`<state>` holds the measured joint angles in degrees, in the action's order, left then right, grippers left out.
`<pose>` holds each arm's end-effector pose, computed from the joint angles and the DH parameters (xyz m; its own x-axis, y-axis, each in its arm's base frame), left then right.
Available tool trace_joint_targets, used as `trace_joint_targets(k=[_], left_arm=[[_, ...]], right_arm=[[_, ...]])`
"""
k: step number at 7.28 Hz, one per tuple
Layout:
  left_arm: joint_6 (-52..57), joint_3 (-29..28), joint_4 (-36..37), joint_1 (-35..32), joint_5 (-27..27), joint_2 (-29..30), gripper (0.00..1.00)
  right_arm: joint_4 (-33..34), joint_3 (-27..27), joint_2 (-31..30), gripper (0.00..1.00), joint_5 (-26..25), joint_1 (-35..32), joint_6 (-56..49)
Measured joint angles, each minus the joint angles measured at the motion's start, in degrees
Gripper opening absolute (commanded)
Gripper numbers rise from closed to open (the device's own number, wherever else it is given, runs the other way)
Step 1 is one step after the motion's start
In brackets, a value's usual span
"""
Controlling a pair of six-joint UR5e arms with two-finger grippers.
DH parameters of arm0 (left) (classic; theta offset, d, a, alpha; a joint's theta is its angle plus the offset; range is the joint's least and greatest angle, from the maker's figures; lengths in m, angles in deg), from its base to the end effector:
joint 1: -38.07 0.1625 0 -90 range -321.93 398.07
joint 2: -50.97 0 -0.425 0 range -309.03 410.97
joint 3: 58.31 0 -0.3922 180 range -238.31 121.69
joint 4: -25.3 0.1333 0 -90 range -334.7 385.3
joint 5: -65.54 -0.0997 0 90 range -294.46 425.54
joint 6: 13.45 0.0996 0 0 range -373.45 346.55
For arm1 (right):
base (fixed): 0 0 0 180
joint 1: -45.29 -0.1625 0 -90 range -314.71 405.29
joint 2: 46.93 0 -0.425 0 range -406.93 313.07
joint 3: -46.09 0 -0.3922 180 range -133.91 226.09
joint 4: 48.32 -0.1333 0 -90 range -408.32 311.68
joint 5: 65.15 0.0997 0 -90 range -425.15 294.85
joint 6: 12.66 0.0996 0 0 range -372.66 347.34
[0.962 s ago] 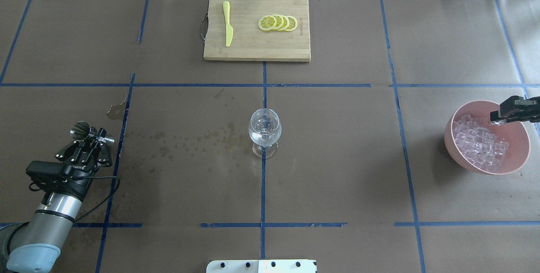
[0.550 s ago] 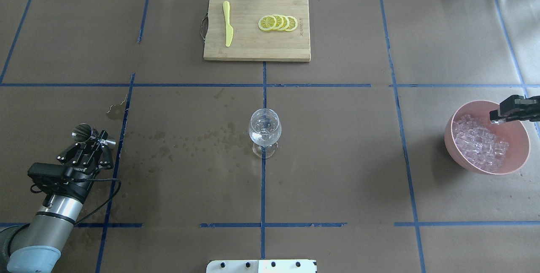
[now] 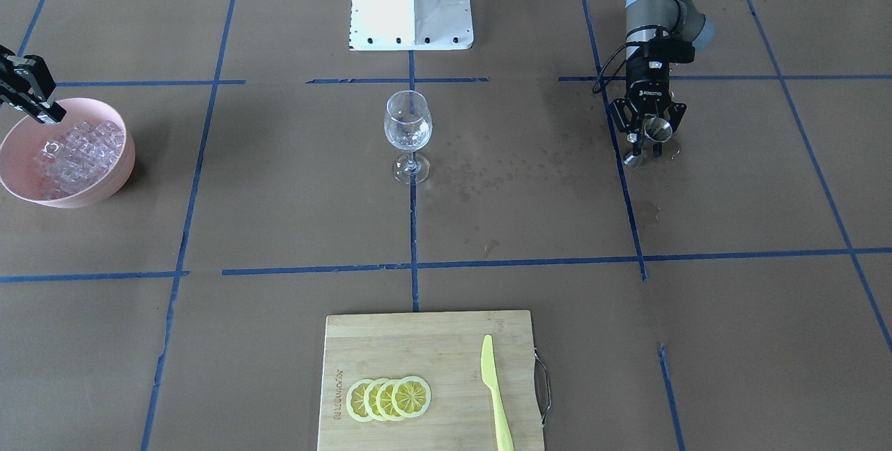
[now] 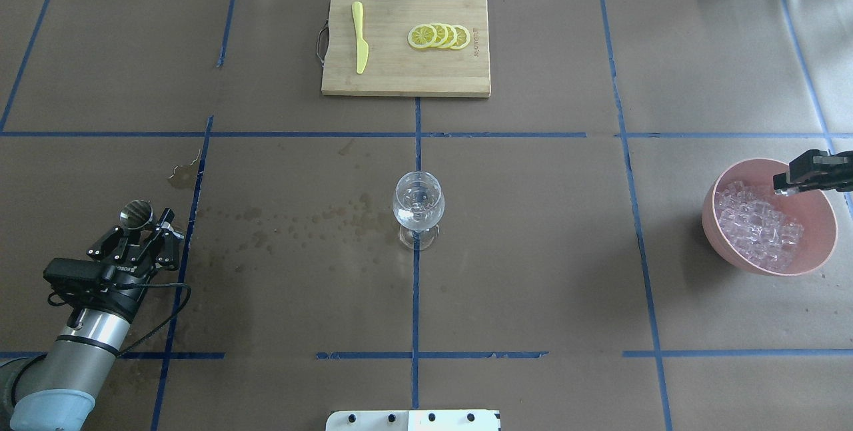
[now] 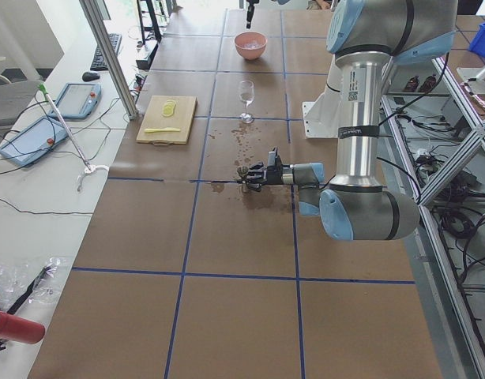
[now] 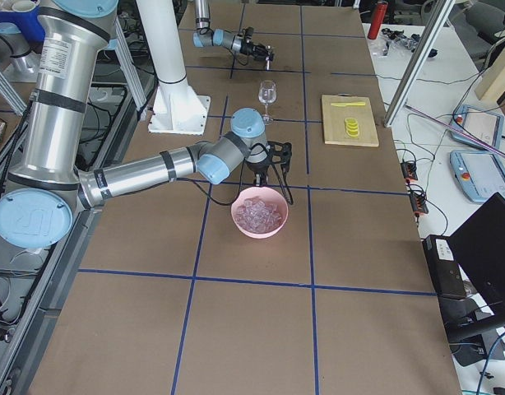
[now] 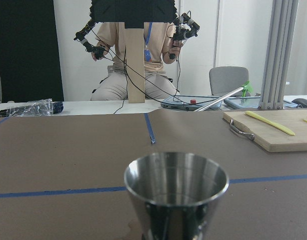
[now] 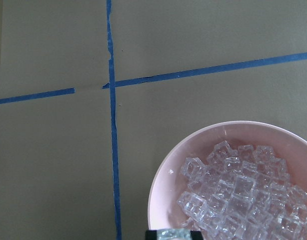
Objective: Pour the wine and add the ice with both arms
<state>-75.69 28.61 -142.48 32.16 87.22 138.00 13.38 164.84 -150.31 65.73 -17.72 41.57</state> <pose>0.4086 -0.2694 0.5451 0.7025 0.1003 -0.7046 0.6651 0.2598 0.7001 -0.1226 -0.3909 0.4576 0.5403 0.0870 0.8370 -0.1884 0.9819 0.0195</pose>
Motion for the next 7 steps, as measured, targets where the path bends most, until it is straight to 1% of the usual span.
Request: trace_joint_targets(k=[1,2,4,7], left_arm=[[0.0,0.0,0.0,0.0,0.0,0.0,0.74],[0.0,0.0,0.0,0.0,0.0,0.0,1.00],[0.1,0.0,0.0,0.0,0.6,-0.3,1.00],[0.2,0.3,-0.3,-0.1,4.7,-1.0,1.00]], right_arm=[[0.0,0.1,0.0,0.00,0.0,0.0,0.0],[0.0,0.2,0.0,0.00,0.0,0.0,0.0],[0.0,0.3,0.1,0.00,0.0,0.1,0.0],[0.0,0.9,0.3,0.00,0.1,0.3,0.2]])
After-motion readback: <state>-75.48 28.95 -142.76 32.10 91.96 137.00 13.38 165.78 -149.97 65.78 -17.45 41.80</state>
